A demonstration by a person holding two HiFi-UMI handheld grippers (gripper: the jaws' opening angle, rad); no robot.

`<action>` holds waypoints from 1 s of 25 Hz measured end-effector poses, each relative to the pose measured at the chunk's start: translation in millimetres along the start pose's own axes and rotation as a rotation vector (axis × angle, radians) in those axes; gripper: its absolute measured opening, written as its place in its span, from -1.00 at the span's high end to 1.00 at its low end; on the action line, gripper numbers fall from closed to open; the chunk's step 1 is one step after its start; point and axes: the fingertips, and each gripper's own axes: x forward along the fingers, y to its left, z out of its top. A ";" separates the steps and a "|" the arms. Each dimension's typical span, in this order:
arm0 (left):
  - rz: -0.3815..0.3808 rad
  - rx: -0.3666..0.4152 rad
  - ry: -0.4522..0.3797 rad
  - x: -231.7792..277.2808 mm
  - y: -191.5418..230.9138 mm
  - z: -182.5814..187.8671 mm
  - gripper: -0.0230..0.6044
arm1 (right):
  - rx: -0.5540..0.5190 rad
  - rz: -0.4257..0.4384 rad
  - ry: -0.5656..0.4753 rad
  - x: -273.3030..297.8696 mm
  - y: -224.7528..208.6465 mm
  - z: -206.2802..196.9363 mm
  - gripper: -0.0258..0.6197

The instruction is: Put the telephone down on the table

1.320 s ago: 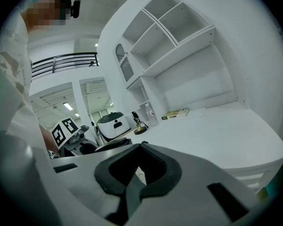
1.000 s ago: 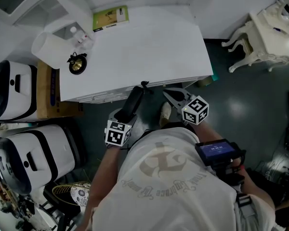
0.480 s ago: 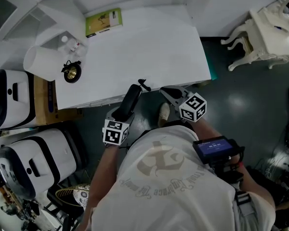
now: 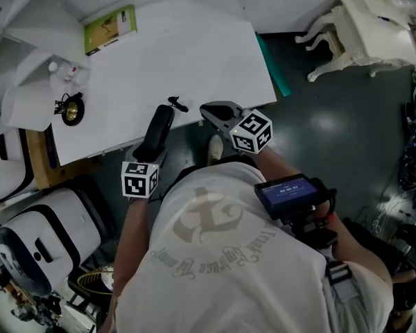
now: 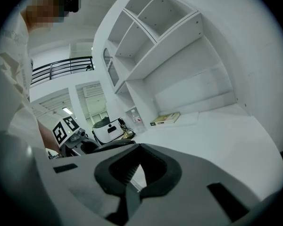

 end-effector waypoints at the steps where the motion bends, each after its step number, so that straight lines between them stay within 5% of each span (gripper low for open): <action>1: 0.000 -0.002 0.000 2.4 0.0 3.6 0.04 | 0.000 0.002 -0.002 0.4 -3.3 2.2 0.87; 17: 0.002 -0.005 -0.002 29.3 17.1 46.0 0.04 | 0.006 0.002 0.000 5.2 -36.7 16.4 0.87; 25: -0.036 0.055 0.002 38.5 25.9 69.4 0.04 | 0.021 -0.048 -0.018 8.4 -48.1 25.9 0.87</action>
